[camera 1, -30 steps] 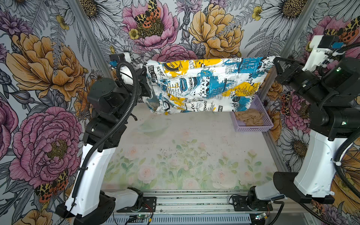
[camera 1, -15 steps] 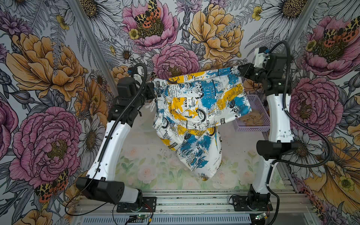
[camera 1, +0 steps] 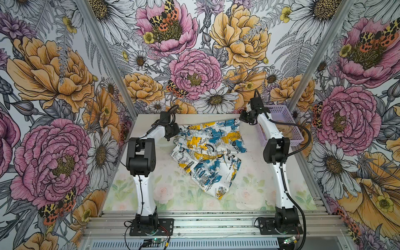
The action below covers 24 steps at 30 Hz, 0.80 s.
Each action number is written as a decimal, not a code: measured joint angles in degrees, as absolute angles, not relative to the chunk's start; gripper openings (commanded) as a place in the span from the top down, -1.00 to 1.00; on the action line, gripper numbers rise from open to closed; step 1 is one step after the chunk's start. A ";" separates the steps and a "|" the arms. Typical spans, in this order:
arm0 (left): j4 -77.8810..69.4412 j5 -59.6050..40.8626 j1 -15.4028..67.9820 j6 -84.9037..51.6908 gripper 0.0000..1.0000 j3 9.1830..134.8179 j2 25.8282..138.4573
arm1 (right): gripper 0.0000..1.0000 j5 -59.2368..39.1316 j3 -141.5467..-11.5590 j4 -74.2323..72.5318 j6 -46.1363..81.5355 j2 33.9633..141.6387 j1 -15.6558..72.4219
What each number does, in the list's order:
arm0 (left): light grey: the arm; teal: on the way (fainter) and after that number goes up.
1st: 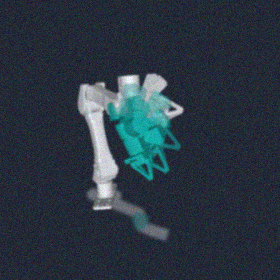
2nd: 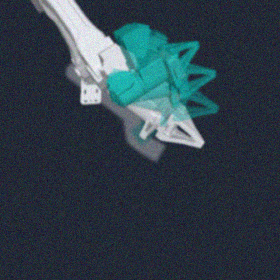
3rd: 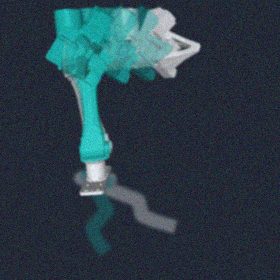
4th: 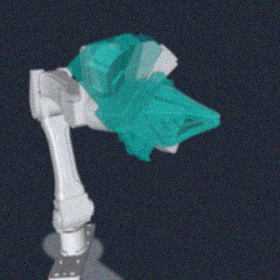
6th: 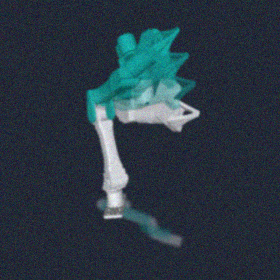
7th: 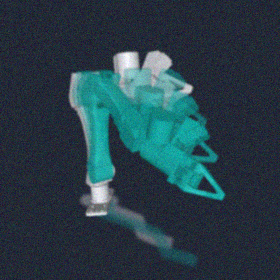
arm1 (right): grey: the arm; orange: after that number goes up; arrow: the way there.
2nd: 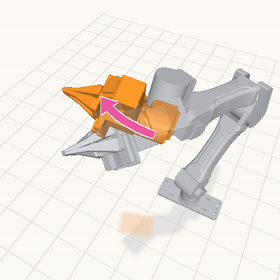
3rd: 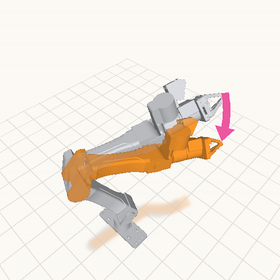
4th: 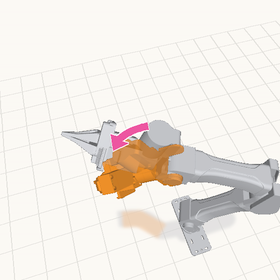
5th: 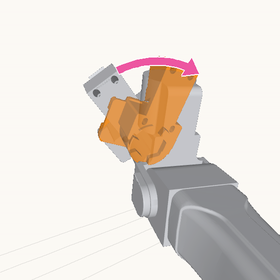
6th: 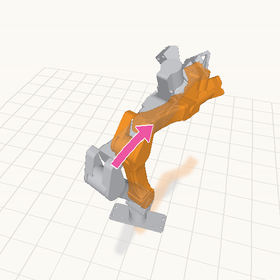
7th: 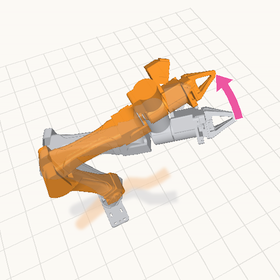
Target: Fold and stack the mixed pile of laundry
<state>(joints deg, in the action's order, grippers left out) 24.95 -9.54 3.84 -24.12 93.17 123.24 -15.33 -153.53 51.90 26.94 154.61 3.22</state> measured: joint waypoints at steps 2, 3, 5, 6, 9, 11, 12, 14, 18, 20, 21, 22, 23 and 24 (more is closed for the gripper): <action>24.80 -8.97 3.84 -24.10 0.82 94.48 123.33 | 0.61 -14.24 -154.52 51.09 27.18 154.61 3.22; 24.75 -8.03 3.68 -24.12 0.57 95.04 123.31 | 0.51 -13.17 -154.91 50.41 27.05 154.61 3.11; 24.34 -5.93 2.63 -24.16 0.00 96.07 123.31 | 0.18 -11.27 -155.89 48.88 27.49 154.61 2.11; 24.23 -5.08 2.11 -24.12 -0.12 96.23 123.31 | 0.05 -10.79 -156.09 48.29 27.51 154.58 1.61; 23.81 -2.31 0.64 -24.23 -0.87 96.05 122.98 | -0.16 -9.98 -155.44 47.18 27.62 153.95 0.27; 23.64 -0.45 0.03 -24.45 -0.98 95.11 122.04 | -0.20 -9.58 -152.64 46.96 27.57 152.16 -0.58; 23.59 0.23 -0.05 -24.27 -0.98 94.43 121.36 | -0.22 -9.58 -150.91 46.83 27.51 151.04 -0.69; 23.51 1.45 -0.01 -24.27 -0.98 92.40 118.98 | -0.24 -9.74 -145.73 46.83 27.33 147.52 -0.30; 23.35 2.90 0.47 -24.27 -0.98 86.98 112.20 | -0.27 -10.79 -131.87 46.19 26.87 137.58 2.44; 24.08 3.27 0.80 -24.27 -0.97 84.12 108.14 | -0.29 -11.64 -122.52 45.78 26.39 130.67 4.80; 24.38 3.27 1.02 -24.29 -0.94 82.74 106.30 | -0.30 -12.10 -117.91 45.52 26.06 127.22 6.07; 24.86 3.25 1.28 -24.29 -0.90 80.93 104.22 | -0.31 -12.51 -112.36 45.10 25.71 123.24 7.62; 25.26 3.22 1.50 -24.53 -0.86 79.20 102.52 | -0.31 -12.80 -108.20 44.99 25.52 120.16 8.95; 25.45 3.22 1.87 -24.71 -0.81 76.71 100.40 | -0.32 -13.21 -102.50 44.45 25.28 116.27 10.70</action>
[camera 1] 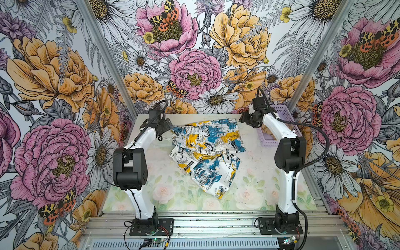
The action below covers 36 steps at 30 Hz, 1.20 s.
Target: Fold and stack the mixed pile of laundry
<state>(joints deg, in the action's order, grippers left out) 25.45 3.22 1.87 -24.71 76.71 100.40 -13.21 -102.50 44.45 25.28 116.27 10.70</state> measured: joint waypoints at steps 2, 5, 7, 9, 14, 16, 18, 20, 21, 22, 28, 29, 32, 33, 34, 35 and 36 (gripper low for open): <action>26.15 3.20 2.76 -25.43 -0.73 71.31 96.66 | -0.33 -13.98 -90.96 43.79 24.93 108.60 14.48; 27.59 3.18 4.34 -26.20 -0.65 64.10 93.36 | -0.36 -15.18 -74.70 43.00 26.02 98.87 21.02; 28.34 3.18 5.45 -26.72 -0.59 60.38 92.60 | -0.38 -15.77 -65.30 42.52 27.38 94.32 25.19; 28.53 3.14 6.33 -27.05 -0.54 58.17 92.58 | -0.39 -16.23 -58.22 41.65 29.15 91.83 27.38; 27.99 3.01 7.79 -27.09 -0.47 56.82 92.73 | -0.38 -16.21 -50.26 38.02 32.64 91.02 27.94; 27.55 3.01 8.16 -27.05 -0.42 56.82 92.73 | -0.31 -16.21 -50.17 34.92 33.28 90.94 27.94; 27.40 3.03 8.40 -26.96 -0.39 56.82 92.73 | -0.24 -16.36 -50.19 32.29 33.82 90.96 27.94; 27.11 3.03 8.40 -26.85 -0.36 56.58 92.58 | -0.15 -16.47 -50.19 30.26 34.20 90.98 27.94; 27.16 3.03 8.40 -26.87 -0.34 56.47 92.40 | -0.10 -16.60 -50.19 29.65 34.20 90.98 27.94; 27.09 3.03 8.40 -26.83 -0.32 56.25 92.14 | -0.01 -16.80 -50.19 29.06 34.35 91.02 27.94; 27.14 3.03 8.40 -26.61 -0.20 55.27 90.45 | 0.98 -17.21 -50.04 27.40 34.61 91.74 27.77; 27.14 3.03 8.40 -26.63 -0.19 55.09 90.26 | 1.00 -17.21 -50.02 27.38 34.33 91.74 27.51; 27.35 3.03 8.40 -26.63 -0.20 54.17 88.99 | 1.00 -16.73 -49.71 28.18 33.80 91.35 25.89; 27.62 3.05 8.40 -26.61 -0.23 53.87 88.33 | 1.00 -16.29 -49.47 28.80 33.41 90.76 24.53; 27.92 3.07 8.40 -26.59 -0.24 53.58 87.55 | 1.00 -15.84 -49.17 29.58 32.95 89.95 22.79; 28.25 3.09 8.47 -26.50 -0.25 53.41 86.83 | 1.00 -15.35 -48.99 30.28 32.53 89.17 21.19; 28.45 3.22 8.64 -26.44 -0.26 53.15 85.97 | 1.00 -14.74 -48.99 31.27 31.90 88.20 19.00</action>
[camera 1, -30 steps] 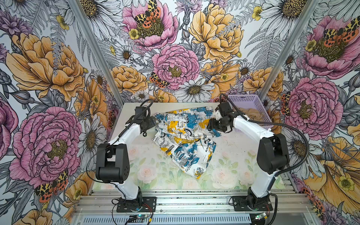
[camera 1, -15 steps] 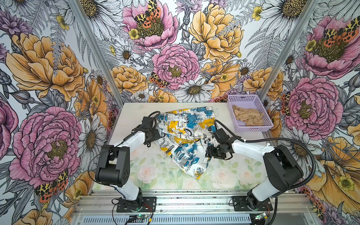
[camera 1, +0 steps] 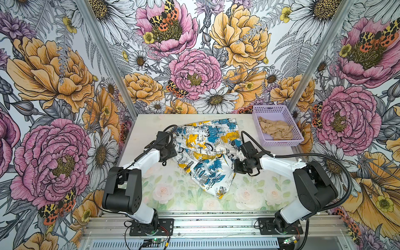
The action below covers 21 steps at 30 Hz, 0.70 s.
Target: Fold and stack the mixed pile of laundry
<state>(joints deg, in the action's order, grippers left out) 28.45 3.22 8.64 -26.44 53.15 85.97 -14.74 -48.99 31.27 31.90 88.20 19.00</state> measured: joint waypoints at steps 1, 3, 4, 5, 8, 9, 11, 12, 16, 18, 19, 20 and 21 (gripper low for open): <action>28.69 3.33 8.78 -26.41 -0.26 52.90 85.08 | 1.00 -14.17 -49.08 31.94 31.16 87.29 16.53; 29.02 3.51 9.32 -26.06 -0.26 52.69 83.94 | 1.00 -13.32 -50.22 33.28 29.71 86.70 12.99; 29.02 3.57 9.78 -25.85 -0.26 52.60 83.66 | 1.00 -12.86 -51.37 34.13 28.93 87.05 11.27; 28.97 3.66 10.33 -25.54 -0.26 52.47 83.57 | 1.00 -12.43 -52.84 34.98 28.21 87.72 10.07; 28.97 3.64 12.56 -24.91 -0.26 51.75 84.05 | 1.00 -11.79 -59.13 36.62 25.89 91.94 8.21; 28.86 3.64 13.52 -24.62 -0.26 51.40 84.36 | 1.00 -11.62 -61.23 36.69 25.19 93.69 7.88; 28.14 3.42 15.22 -24.08 -0.26 50.54 84.68 | 1.00 -11.40 -64.31 36.93 23.99 96.60 7.38; 27.53 3.27 16.01 -23.83 -0.26 50.04 84.75 | 1.00 -11.14 -65.63 37.21 23.35 97.86 7.09; 24.97 2.09 18.28 -23.38 -0.25 48.53 84.75 | 1.00 -10.83 -69.19 38.33 21.67 101.36 6.15; 23.94 1.67 18.55 -23.03 -0.23 48.36 84.84 | 1.00 -10.70 -70.63 38.92 21.02 102.52 5.45; 23.44 1.56 18.59 -22.94 -0.22 48.36 84.99 | 1.00 -10.70 -71.22 39.09 20.84 102.94 5.08; 22.92 1.41 18.59 -22.70 -0.21 48.36 85.32 | 1.00 -10.70 -71.88 39.27 20.45 103.35 4.60; 22.39 1.23 18.65 -22.55 -0.18 48.36 85.80 | 1.00 -10.70 -72.49 39.48 20.27 103.72 4.14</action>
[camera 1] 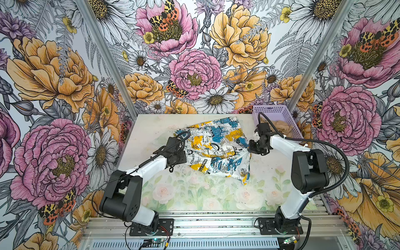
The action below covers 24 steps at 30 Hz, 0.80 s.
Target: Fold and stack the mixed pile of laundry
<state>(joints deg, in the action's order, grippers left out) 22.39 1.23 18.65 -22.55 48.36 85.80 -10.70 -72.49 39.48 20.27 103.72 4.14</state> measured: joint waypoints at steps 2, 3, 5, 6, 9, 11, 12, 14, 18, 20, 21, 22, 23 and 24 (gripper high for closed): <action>21.54 0.99 18.92 -22.46 -0.09 48.36 86.98 | 1.00 -10.72 -73.38 39.66 19.99 104.29 3.29; 21.10 0.82 19.09 -22.37 0.01 48.36 87.72 | 1.00 -10.74 -73.95 39.75 19.88 104.55 2.94; 20.51 0.43 19.64 -22.37 0.27 48.49 88.99 | 0.98 -10.76 -75.18 39.92 19.81 105.27 2.52; 20.36 0.30 20.05 -22.17 0.45 48.69 89.62 | 0.86 -10.79 -75.88 39.99 19.79 105.73 2.52; 20.12 -0.21 21.19 -22.04 0.91 49.69 90.30 | 0.39 -10.79 -76.79 40.07 19.53 106.37 2.28; 20.12 -0.69 21.58 -21.71 1.00 50.72 90.24 | 0.18 -10.81 -76.62 40.51 19.66 105.89 2.26; 20.08 -0.93 21.65 -21.96 1.00 51.11 90.11 | 0.08 -10.79 -75.79 40.36 19.66 105.03 2.26; 20.23 -0.95 21.58 -22.09 1.00 51.33 88.99 | -0.05 -10.92 -72.23 40.40 20.01 101.47 2.33; 21.82 -1.04 21.17 -22.11 1.00 51.33 84.49 | -0.13 -11.90 -61.91 41.19 21.50 90.52 3.75; 22.61 -1.08 20.95 -22.11 1.00 51.33 82.28 | -0.13 -12.71 -57.56 41.19 22.65 86.54 6.00; 22.98 -1.10 20.86 -22.11 1.00 51.33 81.28 | -0.13 -13.28 -55.44 40.95 23.51 85.12 7.55; 23.38 -1.10 20.78 -22.11 1.00 51.33 80.47 | -0.12 -13.85 -53.43 40.42 24.49 84.23 9.04; 23.79 -1.10 20.75 -22.11 1.00 51.33 79.64 | -0.11 -14.50 -51.35 39.77 25.54 83.77 10.41; 24.21 -1.10 20.62 -22.11 1.00 51.33 78.94 | -0.09 -15.33 -49.36 39.05 26.52 83.70 11.81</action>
<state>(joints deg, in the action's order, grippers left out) 24.21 -1.10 20.62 -22.11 51.33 78.94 -15.33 -49.36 39.05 26.52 83.70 11.81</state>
